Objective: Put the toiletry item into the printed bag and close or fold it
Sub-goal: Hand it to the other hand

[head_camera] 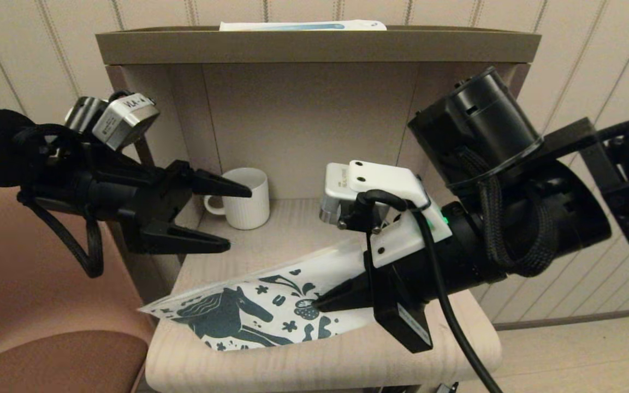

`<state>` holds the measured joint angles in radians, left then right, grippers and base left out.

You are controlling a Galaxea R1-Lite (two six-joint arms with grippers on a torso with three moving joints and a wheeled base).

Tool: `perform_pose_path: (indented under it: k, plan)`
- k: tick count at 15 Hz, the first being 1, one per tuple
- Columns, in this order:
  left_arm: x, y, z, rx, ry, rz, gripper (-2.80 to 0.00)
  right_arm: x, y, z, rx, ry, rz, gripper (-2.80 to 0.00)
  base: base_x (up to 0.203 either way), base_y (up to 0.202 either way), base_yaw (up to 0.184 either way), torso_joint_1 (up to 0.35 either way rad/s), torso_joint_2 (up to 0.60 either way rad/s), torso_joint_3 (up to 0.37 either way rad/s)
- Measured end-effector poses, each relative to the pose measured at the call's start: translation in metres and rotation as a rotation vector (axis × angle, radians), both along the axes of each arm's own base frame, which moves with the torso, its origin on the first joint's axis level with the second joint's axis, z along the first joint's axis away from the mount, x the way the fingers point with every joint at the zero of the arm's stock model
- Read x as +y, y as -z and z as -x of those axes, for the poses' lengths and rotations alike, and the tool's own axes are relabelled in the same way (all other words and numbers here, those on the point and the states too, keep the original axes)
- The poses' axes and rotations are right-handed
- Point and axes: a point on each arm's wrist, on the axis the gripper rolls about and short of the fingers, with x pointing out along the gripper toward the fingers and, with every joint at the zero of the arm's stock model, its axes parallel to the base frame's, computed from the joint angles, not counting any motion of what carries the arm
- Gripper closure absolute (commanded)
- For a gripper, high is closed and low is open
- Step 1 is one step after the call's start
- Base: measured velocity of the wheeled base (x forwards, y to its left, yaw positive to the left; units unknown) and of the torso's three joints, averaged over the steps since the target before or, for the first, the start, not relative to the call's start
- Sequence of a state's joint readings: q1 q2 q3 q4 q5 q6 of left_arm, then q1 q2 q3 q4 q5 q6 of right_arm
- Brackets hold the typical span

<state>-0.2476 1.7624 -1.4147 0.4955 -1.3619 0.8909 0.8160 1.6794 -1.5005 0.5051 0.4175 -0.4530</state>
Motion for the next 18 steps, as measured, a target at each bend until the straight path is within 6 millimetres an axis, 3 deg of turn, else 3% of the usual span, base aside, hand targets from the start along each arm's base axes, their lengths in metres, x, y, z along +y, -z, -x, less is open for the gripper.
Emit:
perform_pose_path:
  k: [3, 12, 18]
  plan:
    - [0.002, -0.002, 0.003, -0.009, -0.007, 0.0, -2.8, -0.001, -0.002, -0.001, -0.004, 0.003, -0.005, 0.0, 0.0, 0.0, 0.0, 0.0, 0.0, 0.0]
    - [-0.021, 0.007, 0.011, 0.012, 0.051, -0.036, -2.8, 0.005, -0.013, -0.005, -0.035, 0.003, -0.037, 0.0, 0.0, 0.0, 0.0, 0.0, 0.0, 0.0]
    - [-0.015, 0.004, 0.01, 0.005, 0.038, -0.026, -2.8, 0.005, -0.01, -0.006, -0.026, 0.004, -0.027, 0.0, 0.0, 0.0, 0.0, 0.0, 0.0, 0.0]
